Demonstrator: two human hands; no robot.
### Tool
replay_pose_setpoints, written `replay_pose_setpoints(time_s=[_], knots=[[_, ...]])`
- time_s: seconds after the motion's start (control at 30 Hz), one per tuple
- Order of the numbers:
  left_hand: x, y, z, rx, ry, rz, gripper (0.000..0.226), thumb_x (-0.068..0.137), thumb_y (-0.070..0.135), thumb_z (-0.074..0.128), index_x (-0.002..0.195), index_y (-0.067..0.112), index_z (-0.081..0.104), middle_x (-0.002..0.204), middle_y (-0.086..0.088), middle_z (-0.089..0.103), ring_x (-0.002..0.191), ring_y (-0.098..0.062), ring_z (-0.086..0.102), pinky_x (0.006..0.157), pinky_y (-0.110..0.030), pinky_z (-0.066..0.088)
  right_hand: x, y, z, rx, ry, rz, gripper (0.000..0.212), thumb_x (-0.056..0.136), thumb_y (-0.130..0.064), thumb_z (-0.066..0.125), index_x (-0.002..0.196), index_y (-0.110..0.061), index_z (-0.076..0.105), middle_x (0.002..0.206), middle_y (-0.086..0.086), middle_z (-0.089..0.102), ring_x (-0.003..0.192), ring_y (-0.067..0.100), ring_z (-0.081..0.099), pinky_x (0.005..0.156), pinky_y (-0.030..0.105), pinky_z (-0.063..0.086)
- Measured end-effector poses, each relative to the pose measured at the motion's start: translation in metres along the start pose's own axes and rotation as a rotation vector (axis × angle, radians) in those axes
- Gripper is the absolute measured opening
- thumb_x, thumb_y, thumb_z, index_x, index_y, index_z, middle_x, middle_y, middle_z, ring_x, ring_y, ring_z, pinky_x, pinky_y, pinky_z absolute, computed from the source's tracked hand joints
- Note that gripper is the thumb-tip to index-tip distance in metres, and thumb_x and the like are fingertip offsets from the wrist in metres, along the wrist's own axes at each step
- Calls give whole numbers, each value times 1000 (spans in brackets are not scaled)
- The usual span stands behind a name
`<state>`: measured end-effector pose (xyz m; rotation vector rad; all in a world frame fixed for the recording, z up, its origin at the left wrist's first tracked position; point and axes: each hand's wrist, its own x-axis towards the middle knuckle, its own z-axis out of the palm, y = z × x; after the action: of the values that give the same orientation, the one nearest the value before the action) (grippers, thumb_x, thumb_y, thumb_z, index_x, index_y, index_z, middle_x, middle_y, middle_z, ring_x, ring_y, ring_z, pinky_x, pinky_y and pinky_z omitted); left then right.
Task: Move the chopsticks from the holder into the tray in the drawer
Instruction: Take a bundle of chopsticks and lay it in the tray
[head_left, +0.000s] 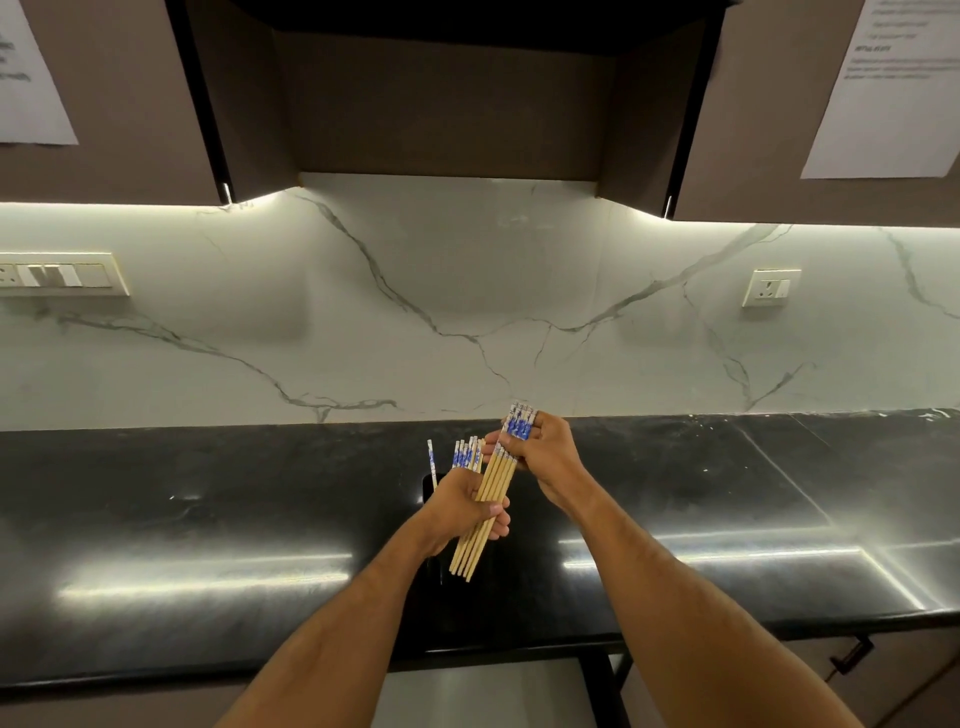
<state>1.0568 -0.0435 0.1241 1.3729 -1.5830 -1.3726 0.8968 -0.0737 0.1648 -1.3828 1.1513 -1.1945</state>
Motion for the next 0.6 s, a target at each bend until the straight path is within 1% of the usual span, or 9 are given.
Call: replay_pose_setpoints(time_s=[0.07, 0.1, 0.17, 0.2, 0.27, 0.33, 0.37, 0.47, 0.6], knots=[[0, 2, -3, 133, 60, 8, 10, 96, 3, 61, 103, 3, 68, 91, -14, 77, 84, -22, 78, 79, -36, 64, -1, 3, -4, 30, 0, 27, 31, 93, -5, 67, 123, -1, 57, 103, 13, 76, 93, 25, 76, 89, 47, 60], [0, 2, -5, 210, 80, 4, 9, 96, 3, 61, 102, 5, 67, 92, -14, 76, 83, -21, 77, 79, -36, 64, -1, 4, -7, 6, 23, 32, 46, 90, -7, 71, 132, -2, 52, 110, 11, 74, 98, 23, 74, 93, 45, 59], [-2, 4, -8, 396, 103, -24, 5, 95, 5, 62, 97, 9, 63, 94, -12, 72, 78, -18, 74, 74, -31, 64, -3, 6, -12, -180, 140, -46, 73, 85, -16, 79, 146, -9, 40, 130, 2, 61, 115, 17, 62, 102, 38, 51], [-3, 5, -11, 556, 115, -31, 6, 94, 7, 64, 93, 12, 61, 96, -10, 71, 75, -15, 70, 71, -27, 62, -5, 7, -15, -307, 191, -129, 78, 84, -20, 80, 149, -12, 38, 137, 0, 54, 123, 15, 55, 106, 35, 47], [-8, 8, -15, 896, 115, -29, 5, 95, 11, 63, 97, 14, 60, 104, -10, 69, 75, -12, 63, 70, -25, 56, -10, 5, -20, -585, 164, -320, 71, 88, -26, 77, 149, -17, 41, 146, -1, 50, 132, 14, 46, 111, 35, 40], [-13, 7, -12, 1074, 111, -5, 17, 97, 10, 59, 113, 9, 61, 114, -12, 65, 90, -20, 64, 79, -31, 55, -19, 2, -16, -893, -59, -452, 55, 90, -29, 72, 140, -19, 52, 140, 1, 57, 130, 16, 52, 111, 38, 44], [-15, 6, -9, 1126, 119, 9, 22, 96, 8, 60, 118, 7, 61, 117, -13, 63, 99, -25, 64, 85, -35, 55, -24, 3, -11, -1047, -186, -485, 45, 90, -27, 72, 132, -18, 58, 130, 3, 64, 121, 18, 58, 106, 38, 48], [-25, 5, 4, 1246, 137, 36, 33, 92, 3, 65, 125, 6, 60, 122, -14, 63, 111, -30, 64, 97, -40, 54, -43, 10, 7, -1385, -400, -464, 22, 91, -22, 71, 111, -15, 65, 107, 7, 70, 96, 20, 67, 91, 39, 56], [-36, 6, 13, 1294, 96, 40, 33, 94, 7, 65, 126, 8, 60, 121, -13, 66, 109, -27, 66, 98, -40, 54, -61, 22, 19, -1465, -401, -350, 22, 96, -20, 65, 116, -12, 64, 108, 9, 70, 90, 20, 68, 86, 36, 57]])
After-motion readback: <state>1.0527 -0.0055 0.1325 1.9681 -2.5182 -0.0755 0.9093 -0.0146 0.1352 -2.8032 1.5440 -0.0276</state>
